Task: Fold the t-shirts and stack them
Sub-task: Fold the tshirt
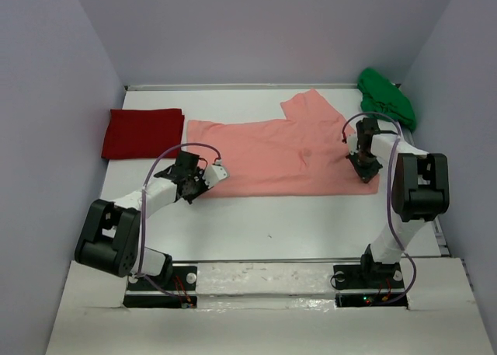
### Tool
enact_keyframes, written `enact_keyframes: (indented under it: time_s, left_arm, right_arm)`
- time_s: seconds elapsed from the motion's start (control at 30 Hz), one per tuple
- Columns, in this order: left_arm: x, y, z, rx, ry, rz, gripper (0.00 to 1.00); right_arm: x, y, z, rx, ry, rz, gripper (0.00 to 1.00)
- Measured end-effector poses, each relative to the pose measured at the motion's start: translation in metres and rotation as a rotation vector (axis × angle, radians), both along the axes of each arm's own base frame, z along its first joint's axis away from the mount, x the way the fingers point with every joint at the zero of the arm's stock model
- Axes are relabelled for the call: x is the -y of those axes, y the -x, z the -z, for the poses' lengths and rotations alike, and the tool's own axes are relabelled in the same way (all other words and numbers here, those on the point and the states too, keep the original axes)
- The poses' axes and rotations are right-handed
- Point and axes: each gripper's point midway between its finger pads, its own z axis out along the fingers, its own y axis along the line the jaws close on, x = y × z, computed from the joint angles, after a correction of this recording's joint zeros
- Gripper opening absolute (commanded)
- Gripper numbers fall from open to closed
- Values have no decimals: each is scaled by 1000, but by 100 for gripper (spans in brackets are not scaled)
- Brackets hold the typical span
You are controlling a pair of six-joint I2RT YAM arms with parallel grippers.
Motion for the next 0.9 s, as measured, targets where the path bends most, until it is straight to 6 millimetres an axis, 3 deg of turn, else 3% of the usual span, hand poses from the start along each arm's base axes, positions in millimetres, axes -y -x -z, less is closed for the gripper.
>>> enact_keyframes:
  time_s: [0.3, 0.7, 0.9]
  left_arm:
    - [-7, 40, 1, -120, -11, 30, 0]
    - [-6, 48, 3, -187, -30, 92, 0]
    - [-6, 57, 1, -236, -34, 107, 0]
  right_arm:
    - [-1, 29, -3, -42, -1, -5, 0]
    - [-2, 72, -3, -90, -4, -20, 0]
    - [-2, 80, -13, -96, -1, -31, 0]
